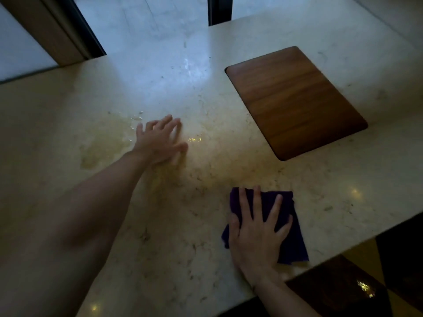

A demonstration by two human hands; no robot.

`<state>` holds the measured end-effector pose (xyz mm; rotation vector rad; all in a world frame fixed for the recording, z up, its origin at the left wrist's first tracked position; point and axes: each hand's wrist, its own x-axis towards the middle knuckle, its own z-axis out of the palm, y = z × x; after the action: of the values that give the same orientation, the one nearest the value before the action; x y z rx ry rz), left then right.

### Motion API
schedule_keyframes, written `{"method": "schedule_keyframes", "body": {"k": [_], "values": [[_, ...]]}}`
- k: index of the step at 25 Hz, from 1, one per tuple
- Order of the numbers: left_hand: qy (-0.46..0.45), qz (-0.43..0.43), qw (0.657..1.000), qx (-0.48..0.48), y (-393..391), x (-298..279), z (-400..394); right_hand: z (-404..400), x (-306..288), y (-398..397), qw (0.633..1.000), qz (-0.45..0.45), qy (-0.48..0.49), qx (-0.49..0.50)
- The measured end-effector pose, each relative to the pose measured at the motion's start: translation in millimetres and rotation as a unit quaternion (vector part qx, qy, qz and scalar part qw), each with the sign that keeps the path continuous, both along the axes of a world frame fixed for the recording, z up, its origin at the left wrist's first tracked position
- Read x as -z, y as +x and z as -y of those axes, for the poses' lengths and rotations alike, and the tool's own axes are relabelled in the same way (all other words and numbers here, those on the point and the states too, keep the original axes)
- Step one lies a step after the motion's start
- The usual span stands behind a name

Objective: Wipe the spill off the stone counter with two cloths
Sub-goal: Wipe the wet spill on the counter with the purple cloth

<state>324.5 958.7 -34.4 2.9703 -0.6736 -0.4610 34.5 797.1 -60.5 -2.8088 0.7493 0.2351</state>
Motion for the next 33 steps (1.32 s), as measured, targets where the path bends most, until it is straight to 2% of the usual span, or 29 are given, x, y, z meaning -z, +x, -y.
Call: {"method": "schedule_keyframes", "body": {"k": [5,9,15,20,23,26,28,30,33], "values": [[-0.029,0.036,0.999,0.009,-12,23,-9,4,4,128,1.000,0.006,-0.006,-0.012],[-0.022,0.055,0.998,-0.019,-12,24,-7,17,4,261,0.999,0.043,-0.008,-0.021],[-0.038,0.034,0.999,-0.015,-14,19,-3,27,0,469,0.999,0.030,-0.008,-0.020],[-0.063,0.071,0.995,-0.004,-16,26,-6,20,-5,607,0.997,0.013,0.008,-0.073],[-0.063,0.083,0.994,-0.011,-16,27,-6,15,-7,640,0.983,0.032,0.062,-0.169],[-0.053,0.074,0.996,-0.010,-17,26,-6,26,-12,633,0.971,0.084,0.119,-0.188],[-0.042,0.062,0.997,-0.009,-16,25,-7,26,-5,617,0.974,0.116,0.068,-0.184],[-0.029,0.055,0.998,-0.001,-17,26,-6,17,-3,596,0.980,0.080,0.000,-0.183],[-0.030,0.053,0.998,-0.001,-17,26,-6,13,-4,564,0.959,0.041,-0.033,-0.278]]}}
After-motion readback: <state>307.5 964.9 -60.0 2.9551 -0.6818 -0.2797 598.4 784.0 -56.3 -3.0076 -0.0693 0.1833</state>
